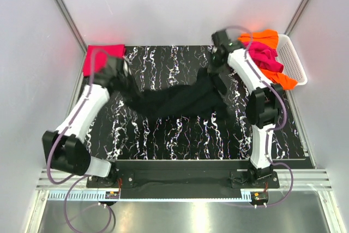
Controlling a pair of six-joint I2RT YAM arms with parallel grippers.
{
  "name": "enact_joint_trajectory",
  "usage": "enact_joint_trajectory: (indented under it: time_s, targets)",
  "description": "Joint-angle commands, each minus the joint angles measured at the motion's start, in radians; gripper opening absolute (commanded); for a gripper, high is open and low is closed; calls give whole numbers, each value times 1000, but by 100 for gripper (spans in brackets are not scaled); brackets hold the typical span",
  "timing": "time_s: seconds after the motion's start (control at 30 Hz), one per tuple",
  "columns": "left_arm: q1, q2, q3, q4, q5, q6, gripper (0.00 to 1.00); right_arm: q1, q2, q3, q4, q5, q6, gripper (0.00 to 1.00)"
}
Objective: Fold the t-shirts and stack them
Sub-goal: Flatten the tshirt out
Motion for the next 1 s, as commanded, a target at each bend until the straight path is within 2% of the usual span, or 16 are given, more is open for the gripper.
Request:
enact_joint_trajectory:
  time_s: [0.0, 0.03, 0.1, 0.17, 0.23, 0.27, 0.37, 0.4, 0.43, 0.47, 0.53, 0.57, 0.6, 0.67, 0.77, 0.97]
  targets:
    - [40, 5, 304, -122, -92, 63, 0, -36, -63, 392, -56, 98, -51, 0]
    - [40, 14, 445, -144, -126, 57, 0, -38, -28, 488, -126, 104, -56, 0]
    - [45, -21, 533, -146, -163, 15, 0, -39, -1, 733, -197, 112, -62, 0]
    - [46, -58, 561, -138, -201, -4, 0, -39, -85, 724, -190, 106, -44, 0]
    - [46, -108, 546, -147, -229, 1, 0, -38, -215, 594, -171, 97, -29, 0]
    - [46, -130, 521, -155, -238, 1, 0, -39, -265, 449, -168, 71, -7, 0]
    - [50, -254, 313, -150, -279, -27, 0, -39, -495, 131, -132, -41, 53, 0]
    - [50, -294, 179, -150, -287, -32, 19, -38, -564, -134, -77, -76, 76, 1]
    - [56, -358, 115, -152, -302, -32, 33, -39, -703, -271, -50, -107, 129, 6]
    - [60, -395, 54, -159, -304, -30, 49, -38, -769, -521, -32, -170, 155, 27]
    - [66, -498, -95, -167, -296, -18, 77, -39, -948, -743, -9, -230, 235, 59]
    - [66, -530, -133, -181, -293, -15, 84, -38, -996, -919, -12, -251, 257, 80]
    - [68, -559, -198, -186, -287, -16, 88, -39, -1046, -988, -16, -277, 274, 83]
    - [68, -631, -242, -199, -258, -24, 90, -39, -1167, -1123, -18, -331, 329, 86]
    - [68, -662, -316, -196, -236, -41, 87, -39, -1236, -1160, -15, -315, 357, 86]
    - [68, -492, -322, -66, -8, 25, 80, -39, -1025, -992, -4, -235, 229, 87]
